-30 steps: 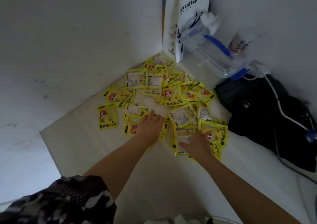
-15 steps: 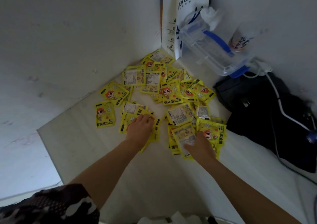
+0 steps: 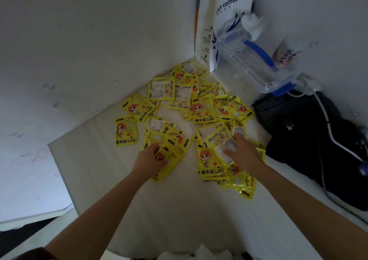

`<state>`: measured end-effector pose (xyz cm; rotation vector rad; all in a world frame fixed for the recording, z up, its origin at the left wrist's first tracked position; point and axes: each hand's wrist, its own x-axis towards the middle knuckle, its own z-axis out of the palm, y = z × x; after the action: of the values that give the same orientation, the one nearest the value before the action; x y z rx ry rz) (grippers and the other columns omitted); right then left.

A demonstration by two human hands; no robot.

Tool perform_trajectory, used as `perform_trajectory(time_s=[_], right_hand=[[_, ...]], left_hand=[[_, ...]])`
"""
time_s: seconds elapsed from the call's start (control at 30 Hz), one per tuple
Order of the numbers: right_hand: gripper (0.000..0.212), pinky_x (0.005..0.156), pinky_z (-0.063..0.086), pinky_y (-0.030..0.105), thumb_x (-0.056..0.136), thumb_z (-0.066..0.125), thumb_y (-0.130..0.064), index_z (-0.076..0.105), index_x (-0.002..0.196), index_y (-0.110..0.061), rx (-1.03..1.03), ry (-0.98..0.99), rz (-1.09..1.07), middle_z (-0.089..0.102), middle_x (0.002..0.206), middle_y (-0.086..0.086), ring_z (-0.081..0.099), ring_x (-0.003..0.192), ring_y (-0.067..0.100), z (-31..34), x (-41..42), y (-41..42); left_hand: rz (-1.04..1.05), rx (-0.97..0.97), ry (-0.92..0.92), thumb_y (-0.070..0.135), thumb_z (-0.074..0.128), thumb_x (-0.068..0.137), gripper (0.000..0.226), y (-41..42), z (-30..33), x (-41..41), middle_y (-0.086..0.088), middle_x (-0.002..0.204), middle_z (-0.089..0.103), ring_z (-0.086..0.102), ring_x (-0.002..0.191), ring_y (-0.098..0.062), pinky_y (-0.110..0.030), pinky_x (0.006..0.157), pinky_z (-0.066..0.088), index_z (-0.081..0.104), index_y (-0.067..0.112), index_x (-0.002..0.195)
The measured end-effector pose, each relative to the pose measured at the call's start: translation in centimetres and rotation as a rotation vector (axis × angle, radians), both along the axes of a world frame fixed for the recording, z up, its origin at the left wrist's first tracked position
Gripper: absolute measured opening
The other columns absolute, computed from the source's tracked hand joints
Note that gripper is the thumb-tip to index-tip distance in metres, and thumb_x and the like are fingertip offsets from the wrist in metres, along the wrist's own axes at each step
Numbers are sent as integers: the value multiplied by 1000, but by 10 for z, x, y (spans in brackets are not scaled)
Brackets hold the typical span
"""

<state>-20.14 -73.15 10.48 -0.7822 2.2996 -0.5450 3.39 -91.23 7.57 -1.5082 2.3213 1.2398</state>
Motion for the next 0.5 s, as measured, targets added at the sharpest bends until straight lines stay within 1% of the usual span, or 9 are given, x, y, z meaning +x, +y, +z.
perform_trajectory(time_s=[0.07, 0.1, 0.2, 0.23, 0.27, 0.3, 0.33, 0.4, 0.5], right_hand=[[33, 74, 47, 37, 89, 64, -23, 46, 115, -14, 33, 37, 119, 61, 110, 7, 60, 98, 30, 1, -10, -14], [37, 76, 47, 36, 89, 64, -22, 45, 120, -13, 46, 43, 184, 61, 116, 8, 60, 103, 30, 1, -15, -21], [36, 76, 45, 32, 89, 65, -19, 46, 119, -12, 51, 17, 371, 60, 116, 7, 59, 108, 28, -2, -27, -43], [40, 79, 46, 32, 88, 65, -18, 46, 123, -13, 74, 13, 420, 59, 122, 7, 58, 110, 27, -3, -31, -49], [45, 83, 47, 34, 88, 66, -18, 46, 128, -14, 102, 21, 464, 58, 127, 7, 57, 113, 27, -5, -36, -55], [48, 86, 48, 36, 87, 66, -17, 46, 131, -14, 145, 48, 504, 57, 129, 8, 56, 114, 27, -7, -40, -60], [48, 88, 48, 37, 87, 66, -15, 47, 130, -15, 175, 93, 548, 56, 128, 8, 55, 114, 27, -10, -44, -64], [42, 90, 47, 40, 86, 63, -13, 51, 126, -16, 223, 204, 650, 50, 125, 9, 50, 113, 30, -15, -50, -72], [35, 91, 47, 42, 90, 54, -14, 50, 124, -16, 268, 360, 772, 40, 131, 8, 42, 117, 33, -20, -51, -82]], left_hand=[[-2, 15, -1, 21, 76, 79, 62, -1, -3, 0, -6, 120, 62, 58, 92, -20, -20, 55, 46, 51, 17, 135], [-3, 21, -6, 20, 75, 80, 62, -1, -5, 0, -7, 123, 61, 58, 93, -21, -18, 54, 44, 49, 16, 136], [44, 48, -3, 21, 75, 79, 60, -1, -11, -3, -7, 119, 62, 60, 92, -23, -18, 52, 45, 51, 16, 135], [79, 53, 1, 21, 76, 78, 61, 0, -12, -5, -7, 119, 62, 61, 94, -24, -21, 57, 48, 52, 16, 134], [93, 35, -5, 22, 77, 78, 61, 1, -13, -6, -8, 121, 60, 60, 100, -26, -27, 66, 51, 53, 15, 134], [75, -9, -25, 22, 77, 78, 61, 2, -15, -7, -8, 124, 56, 59, 106, -28, -31, 77, 50, 54, 13, 133], [40, -64, -46, 21, 76, 78, 58, 4, -17, -8, -8, 126, 52, 56, 110, -29, -33, 84, 48, 54, 11, 131], [-25, -173, -80, 21, 72, 81, 50, 7, -18, -9, -6, 127, 46, 50, 114, -28, -36, 88, 46, 55, 10, 127], [-65, -257, -137, 24, 67, 85, 49, 8, -21, -9, -6, 133, 44, 41, 120, -28, -39, 94, 44, 52, 12, 131]])
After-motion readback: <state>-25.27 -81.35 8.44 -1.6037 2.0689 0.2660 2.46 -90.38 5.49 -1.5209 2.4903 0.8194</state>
